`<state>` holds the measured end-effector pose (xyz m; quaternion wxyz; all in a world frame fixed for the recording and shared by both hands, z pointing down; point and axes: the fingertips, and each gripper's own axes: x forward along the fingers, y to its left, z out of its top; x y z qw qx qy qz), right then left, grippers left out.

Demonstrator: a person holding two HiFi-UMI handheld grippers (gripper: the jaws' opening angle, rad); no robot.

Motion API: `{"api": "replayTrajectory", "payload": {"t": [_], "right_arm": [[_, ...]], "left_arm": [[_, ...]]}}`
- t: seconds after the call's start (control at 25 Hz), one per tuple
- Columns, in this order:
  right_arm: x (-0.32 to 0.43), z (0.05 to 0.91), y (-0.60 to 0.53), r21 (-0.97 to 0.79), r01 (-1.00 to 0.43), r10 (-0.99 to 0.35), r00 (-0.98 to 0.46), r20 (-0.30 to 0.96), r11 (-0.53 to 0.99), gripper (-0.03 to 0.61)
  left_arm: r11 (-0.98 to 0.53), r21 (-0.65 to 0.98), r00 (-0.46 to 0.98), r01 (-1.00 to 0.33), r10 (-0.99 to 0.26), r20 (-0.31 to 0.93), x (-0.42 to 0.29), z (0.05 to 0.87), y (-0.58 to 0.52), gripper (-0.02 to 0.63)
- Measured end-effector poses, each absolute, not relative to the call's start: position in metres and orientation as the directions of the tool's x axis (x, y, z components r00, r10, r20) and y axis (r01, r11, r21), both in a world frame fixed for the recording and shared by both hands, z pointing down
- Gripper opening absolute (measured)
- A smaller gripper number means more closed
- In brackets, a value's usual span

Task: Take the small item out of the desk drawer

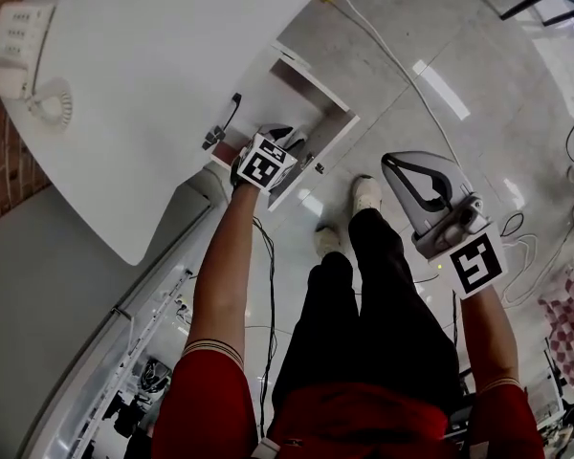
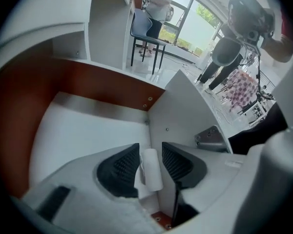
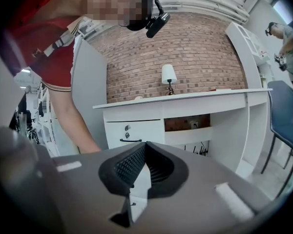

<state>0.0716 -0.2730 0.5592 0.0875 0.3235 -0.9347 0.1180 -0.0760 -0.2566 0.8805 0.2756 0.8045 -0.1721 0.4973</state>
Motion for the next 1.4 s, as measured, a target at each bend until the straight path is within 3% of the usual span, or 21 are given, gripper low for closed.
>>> {"api": "replayTrajectory", "payload": {"t": [0.52,0.92,1.4], "right_arm": [[0.08,0.58,-0.281,-0.155,-0.638,-0.598,-0.765,0.239,0.754,0.007],[0.082,0.588,-0.275,-0.153,-0.642,-0.598,-0.761,0.254,0.752,0.008],[0.076,0.574,-0.265,-0.169,-0.642,-0.598,-0.763,0.246,0.748,0.007]], "left_arm": [[-0.754,0.367,0.38,-0.545,0.168,0.91,-0.083,0.924,-0.238,0.169],[-0.726,0.388,0.371,-0.568,0.195,0.908,-0.084,0.937,-0.235,0.126],[-0.745,0.271,0.429,-0.609,-0.022,0.903,-0.086,0.889,-0.263,0.12]]}}
